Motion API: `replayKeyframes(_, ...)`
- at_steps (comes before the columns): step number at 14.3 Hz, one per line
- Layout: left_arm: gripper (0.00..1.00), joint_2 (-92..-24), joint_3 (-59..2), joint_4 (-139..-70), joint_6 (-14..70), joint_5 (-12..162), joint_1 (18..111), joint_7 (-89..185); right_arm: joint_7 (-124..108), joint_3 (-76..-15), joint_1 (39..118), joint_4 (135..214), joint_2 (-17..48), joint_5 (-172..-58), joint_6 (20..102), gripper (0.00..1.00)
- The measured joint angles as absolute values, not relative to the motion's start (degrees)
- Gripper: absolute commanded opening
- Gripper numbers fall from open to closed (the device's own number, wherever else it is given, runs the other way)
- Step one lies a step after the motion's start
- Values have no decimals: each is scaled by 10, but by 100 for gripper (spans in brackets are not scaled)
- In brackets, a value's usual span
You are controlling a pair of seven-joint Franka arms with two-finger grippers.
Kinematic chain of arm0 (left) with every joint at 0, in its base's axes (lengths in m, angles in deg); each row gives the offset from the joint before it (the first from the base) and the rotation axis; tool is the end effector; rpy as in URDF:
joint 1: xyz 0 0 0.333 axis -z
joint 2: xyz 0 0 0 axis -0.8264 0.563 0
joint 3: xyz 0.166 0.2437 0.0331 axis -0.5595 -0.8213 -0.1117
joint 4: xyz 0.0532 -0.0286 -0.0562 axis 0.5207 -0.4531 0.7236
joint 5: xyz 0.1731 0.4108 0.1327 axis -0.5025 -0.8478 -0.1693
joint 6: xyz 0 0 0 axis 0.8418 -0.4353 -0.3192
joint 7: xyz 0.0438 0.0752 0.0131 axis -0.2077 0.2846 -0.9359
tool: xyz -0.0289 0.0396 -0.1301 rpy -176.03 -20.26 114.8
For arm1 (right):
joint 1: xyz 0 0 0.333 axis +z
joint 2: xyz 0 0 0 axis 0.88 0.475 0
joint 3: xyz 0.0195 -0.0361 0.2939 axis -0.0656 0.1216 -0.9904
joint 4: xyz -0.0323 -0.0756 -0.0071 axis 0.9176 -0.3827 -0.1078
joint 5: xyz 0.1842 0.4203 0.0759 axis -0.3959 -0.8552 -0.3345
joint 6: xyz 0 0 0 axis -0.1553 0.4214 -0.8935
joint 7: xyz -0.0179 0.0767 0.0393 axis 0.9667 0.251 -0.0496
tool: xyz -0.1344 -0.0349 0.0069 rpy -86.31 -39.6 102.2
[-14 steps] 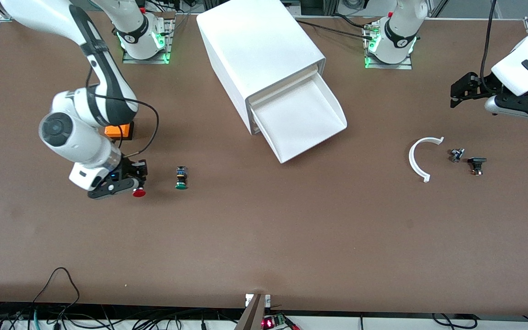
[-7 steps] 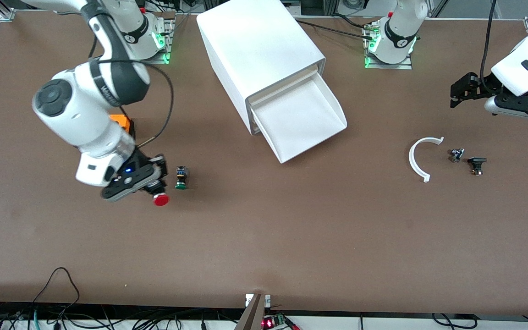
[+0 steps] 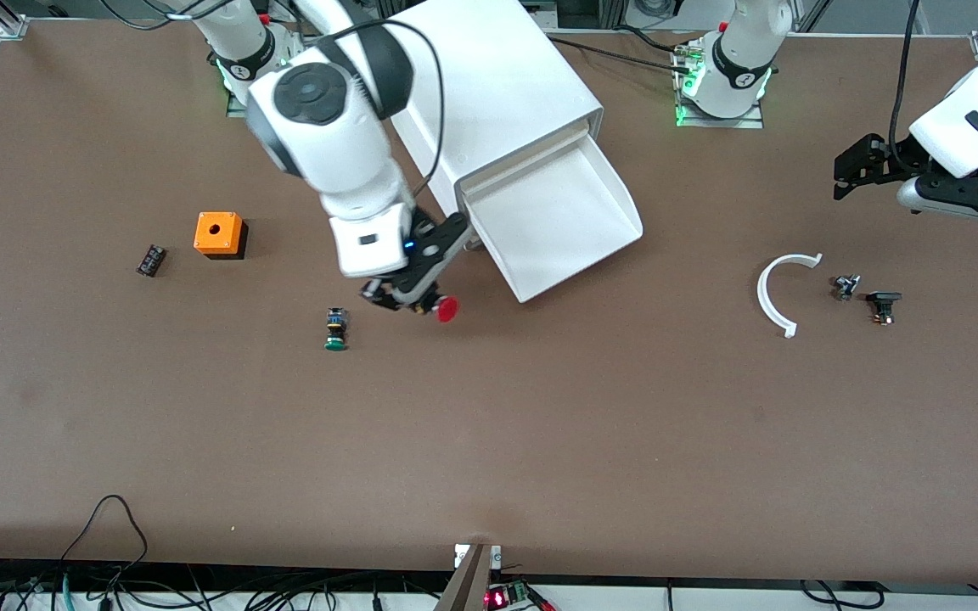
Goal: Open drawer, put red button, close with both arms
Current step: 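Lift the red button and carry it over the open drawer, then lower the red button into the drawer and open the right gripper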
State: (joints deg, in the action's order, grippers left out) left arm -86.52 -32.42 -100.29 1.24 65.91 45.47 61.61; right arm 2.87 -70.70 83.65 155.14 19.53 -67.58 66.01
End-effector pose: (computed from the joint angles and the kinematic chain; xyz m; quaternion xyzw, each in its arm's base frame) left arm 0.6088 -0.0451 0.5525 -0.9949 0.0984 0.0225 0.0077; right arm 0.6247 0.4812 0.4027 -0.8657 -0.4837 -0.1275 0.0188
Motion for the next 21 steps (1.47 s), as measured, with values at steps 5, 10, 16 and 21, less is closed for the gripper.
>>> replayKeyframes(5,100,-865,-324,-1003,12,659,455,616,79,-707,921,1425,275,-628,581,11)
replayKeyframes(10,100,-865,-323,-1003,12,659,455,616,131,-706,996,1399,314,-620,558,12)
replayKeyframes(16,100,-865,-321,-1003,12,659,455,616,216,-706,1026,1397,328,-620,523,12)
replayKeyframes(21,100,-865,-319,-1000,12,659,456,616,224,-706,1043,1397,351,-602,518,16)
